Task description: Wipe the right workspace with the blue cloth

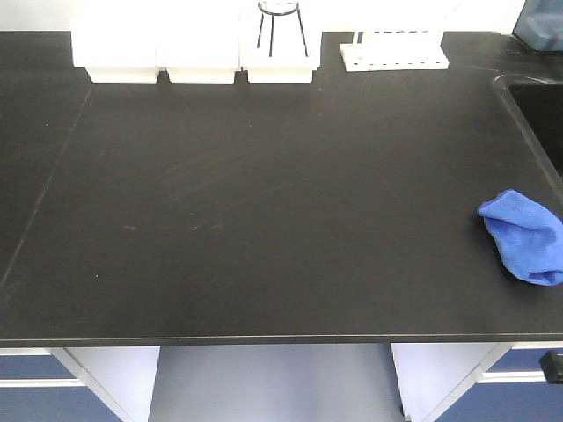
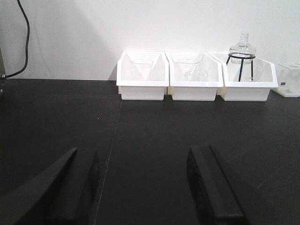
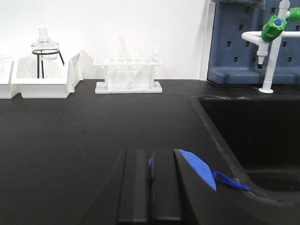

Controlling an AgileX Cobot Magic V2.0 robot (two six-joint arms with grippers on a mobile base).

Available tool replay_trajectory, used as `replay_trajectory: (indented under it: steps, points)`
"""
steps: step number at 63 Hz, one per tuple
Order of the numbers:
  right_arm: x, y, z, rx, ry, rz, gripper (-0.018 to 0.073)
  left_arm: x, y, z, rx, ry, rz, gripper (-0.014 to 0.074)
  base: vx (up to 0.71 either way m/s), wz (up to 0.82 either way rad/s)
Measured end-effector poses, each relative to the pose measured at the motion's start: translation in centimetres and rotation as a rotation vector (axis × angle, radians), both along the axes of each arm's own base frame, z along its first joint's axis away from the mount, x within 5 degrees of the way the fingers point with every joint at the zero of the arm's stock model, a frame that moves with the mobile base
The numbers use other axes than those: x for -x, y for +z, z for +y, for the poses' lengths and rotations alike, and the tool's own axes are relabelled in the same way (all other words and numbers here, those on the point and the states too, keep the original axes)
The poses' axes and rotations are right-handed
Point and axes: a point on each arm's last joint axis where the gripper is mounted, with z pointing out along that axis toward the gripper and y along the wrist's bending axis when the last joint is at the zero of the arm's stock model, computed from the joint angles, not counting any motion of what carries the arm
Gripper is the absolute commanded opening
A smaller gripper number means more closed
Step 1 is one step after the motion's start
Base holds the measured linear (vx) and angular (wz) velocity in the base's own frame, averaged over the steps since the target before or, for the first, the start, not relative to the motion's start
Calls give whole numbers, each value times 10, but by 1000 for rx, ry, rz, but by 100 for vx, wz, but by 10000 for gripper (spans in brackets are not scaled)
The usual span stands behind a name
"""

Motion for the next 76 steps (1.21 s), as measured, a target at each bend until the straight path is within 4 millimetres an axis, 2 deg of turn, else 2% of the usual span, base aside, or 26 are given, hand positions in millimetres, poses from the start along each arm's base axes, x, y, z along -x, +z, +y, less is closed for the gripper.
replay_trajectory:
  steps: [66, 76]
  points:
    - [0, 0, 0, 0, 0, 0, -8, 0, 0, 0, 0, 0, 0, 523, 0, 0]
    - [0, 4, 0, 2, -1, -47, -8, 0, 0, 0, 0, 0, 0, 523, 0, 0]
